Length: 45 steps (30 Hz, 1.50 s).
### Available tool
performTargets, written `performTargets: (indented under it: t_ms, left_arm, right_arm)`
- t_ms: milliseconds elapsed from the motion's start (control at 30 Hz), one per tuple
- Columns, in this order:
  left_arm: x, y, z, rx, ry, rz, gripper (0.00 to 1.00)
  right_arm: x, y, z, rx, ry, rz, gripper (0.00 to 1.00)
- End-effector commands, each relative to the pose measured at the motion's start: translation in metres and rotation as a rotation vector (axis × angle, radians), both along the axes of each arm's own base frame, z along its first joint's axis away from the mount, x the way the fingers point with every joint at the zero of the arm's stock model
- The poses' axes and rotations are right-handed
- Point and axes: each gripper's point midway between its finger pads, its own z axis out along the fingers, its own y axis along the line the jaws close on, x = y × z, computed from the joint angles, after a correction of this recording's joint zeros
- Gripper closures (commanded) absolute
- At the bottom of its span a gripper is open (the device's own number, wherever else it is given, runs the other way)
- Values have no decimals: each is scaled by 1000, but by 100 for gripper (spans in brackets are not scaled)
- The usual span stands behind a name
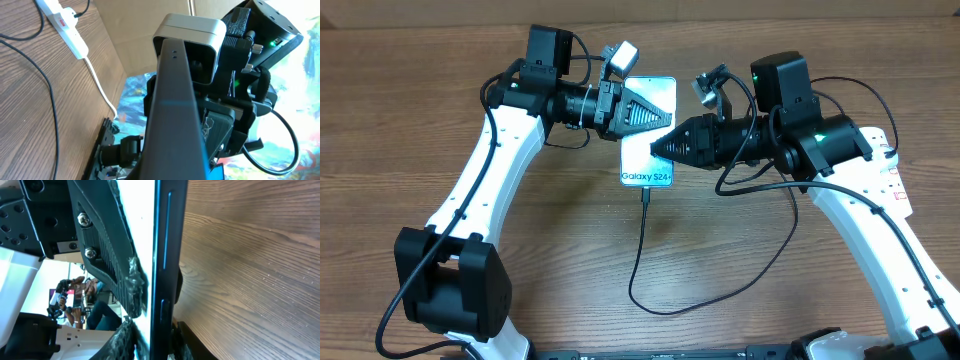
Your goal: Plug charger to phone and switch on socket
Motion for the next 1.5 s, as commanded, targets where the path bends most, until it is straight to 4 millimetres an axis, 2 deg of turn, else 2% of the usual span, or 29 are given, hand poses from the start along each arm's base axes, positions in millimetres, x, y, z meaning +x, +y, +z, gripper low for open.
performTargets:
  t_ms: [0, 233, 500, 667, 700, 800, 900, 1033, 1200, 1467]
  left_arm:
    - [-5, 3, 12, -24, -2, -12, 96]
    - [-5, 3, 12, -24, -2, -12, 96]
    - [-4, 2, 11, -19, -4, -8, 96]
    - [1, 2, 3, 25, -13, 26, 96]
    - [3, 2, 1, 35, -16, 34, 93]
    - [6, 2, -2, 57, -21, 51, 72]
    - [9, 2, -6, 80, -26, 69, 62]
    - [15, 3, -14, 125, -36, 104, 29]
    - [29, 9, -31, 225, -47, 184, 0]
    - [53, 29, -64, 423, -51, 333, 0]
  right_arm:
    - [-2, 5, 9, 5, -37, 16, 75]
    - [-2, 11, 11, 4, -64, 23, 74]
    - [0, 11, 11, 1, -73, 19, 95]
    - [1, 10, 10, -6, -76, 11, 96]
    - [2, 9, 9, -12, -77, 5, 96]
    - [3, 9, 8, -17, -79, 0, 96]
    - [3, 9, 8, -18, -79, -1, 96]
    - [9, 4, 1, -59, -62, -50, 96]
    - [21, -11, -20, -178, -21, -166, 96]
    - [31, -15, -57, -269, 69, -201, 96]
